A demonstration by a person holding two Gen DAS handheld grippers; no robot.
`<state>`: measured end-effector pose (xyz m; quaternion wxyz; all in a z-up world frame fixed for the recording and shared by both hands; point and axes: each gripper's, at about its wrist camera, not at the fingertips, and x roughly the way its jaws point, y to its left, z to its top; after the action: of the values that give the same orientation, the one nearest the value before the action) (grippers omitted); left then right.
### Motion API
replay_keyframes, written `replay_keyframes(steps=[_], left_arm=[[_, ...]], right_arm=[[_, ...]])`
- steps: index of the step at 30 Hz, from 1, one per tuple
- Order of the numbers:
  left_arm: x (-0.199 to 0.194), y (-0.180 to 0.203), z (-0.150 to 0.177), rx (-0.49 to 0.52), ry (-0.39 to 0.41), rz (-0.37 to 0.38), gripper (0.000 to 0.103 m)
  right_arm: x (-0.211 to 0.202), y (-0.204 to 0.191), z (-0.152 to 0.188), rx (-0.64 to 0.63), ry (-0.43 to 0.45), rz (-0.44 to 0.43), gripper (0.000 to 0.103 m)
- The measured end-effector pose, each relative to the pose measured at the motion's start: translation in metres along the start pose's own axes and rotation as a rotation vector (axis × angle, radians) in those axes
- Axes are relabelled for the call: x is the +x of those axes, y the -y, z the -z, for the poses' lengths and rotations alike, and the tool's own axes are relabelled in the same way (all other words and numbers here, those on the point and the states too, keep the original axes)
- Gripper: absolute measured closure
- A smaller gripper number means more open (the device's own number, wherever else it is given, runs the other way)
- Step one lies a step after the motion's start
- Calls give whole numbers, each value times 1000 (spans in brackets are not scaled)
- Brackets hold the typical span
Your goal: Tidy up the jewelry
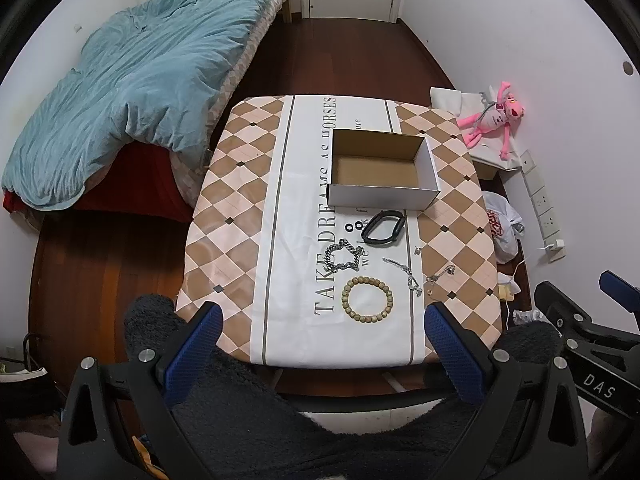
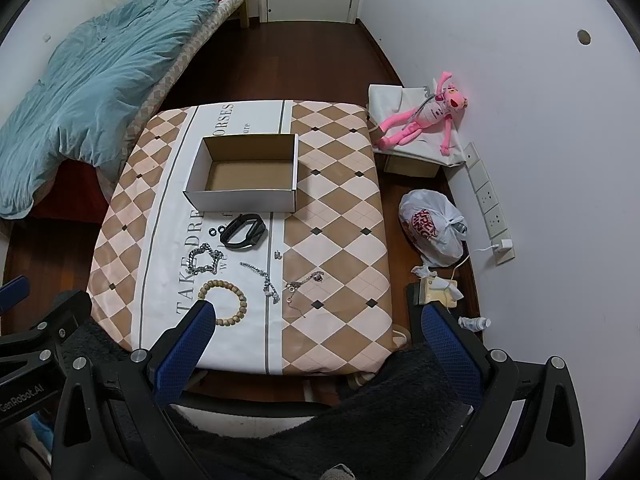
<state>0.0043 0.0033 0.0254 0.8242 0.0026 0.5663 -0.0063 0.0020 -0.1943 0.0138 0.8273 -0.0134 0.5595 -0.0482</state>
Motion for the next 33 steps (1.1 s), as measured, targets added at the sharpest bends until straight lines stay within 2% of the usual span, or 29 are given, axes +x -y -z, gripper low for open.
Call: replay_keyframes(steps=[11, 17, 24, 29, 33], left_arm=[[-1, 1, 0, -3, -1, 3, 0], [25, -5, 0, -23, -16, -28, 0], [77, -14, -2, -17, -29, -97, 0], [130, -24, -6, -12, -90, -133, 0], [165, -31, -4, 5, -139, -167, 0]], right_arm=[[0, -1, 2, 1, 3, 0, 0], [18, 2, -6, 26, -7, -6, 0], [80, -10, -4, 26, -55, -23, 0], [143, -31, 8, 16, -139, -51, 1], [185, -50, 16, 0, -196, -58, 6]])
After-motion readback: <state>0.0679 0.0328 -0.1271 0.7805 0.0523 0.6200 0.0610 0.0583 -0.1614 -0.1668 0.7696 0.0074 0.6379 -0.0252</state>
